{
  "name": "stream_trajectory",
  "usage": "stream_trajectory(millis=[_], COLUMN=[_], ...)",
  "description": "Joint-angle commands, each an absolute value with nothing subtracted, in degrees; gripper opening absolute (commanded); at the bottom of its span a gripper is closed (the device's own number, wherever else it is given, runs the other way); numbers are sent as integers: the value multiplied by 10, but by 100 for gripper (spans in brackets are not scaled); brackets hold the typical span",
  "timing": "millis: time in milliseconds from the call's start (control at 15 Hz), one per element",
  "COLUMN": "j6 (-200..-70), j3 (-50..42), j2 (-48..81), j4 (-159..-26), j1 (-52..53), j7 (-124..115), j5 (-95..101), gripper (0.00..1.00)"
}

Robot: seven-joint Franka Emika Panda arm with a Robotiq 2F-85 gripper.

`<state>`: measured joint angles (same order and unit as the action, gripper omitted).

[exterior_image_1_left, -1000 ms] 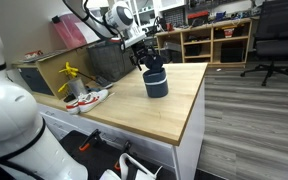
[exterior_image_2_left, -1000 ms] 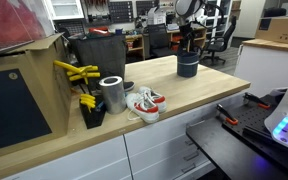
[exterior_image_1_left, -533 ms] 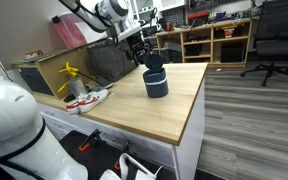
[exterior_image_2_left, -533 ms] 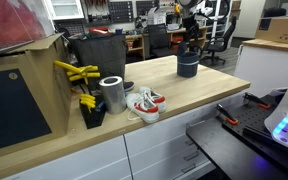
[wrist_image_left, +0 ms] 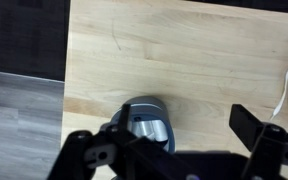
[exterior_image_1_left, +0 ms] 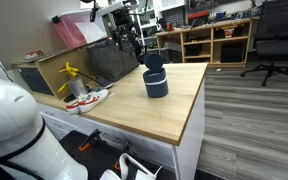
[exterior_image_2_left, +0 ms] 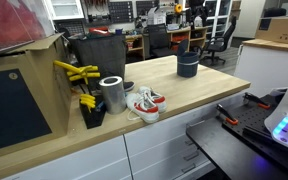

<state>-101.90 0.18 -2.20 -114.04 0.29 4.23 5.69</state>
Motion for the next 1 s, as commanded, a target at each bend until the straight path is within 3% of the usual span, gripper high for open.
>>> stream_trajectory(millis=[0,933], j6=[-969,-984], j3=[5,23], j2=[-24,-38], j4=[-1096,-1073], j1=[5,15], j7=[-16,-92], j5=[34,41], gripper=[100,100])
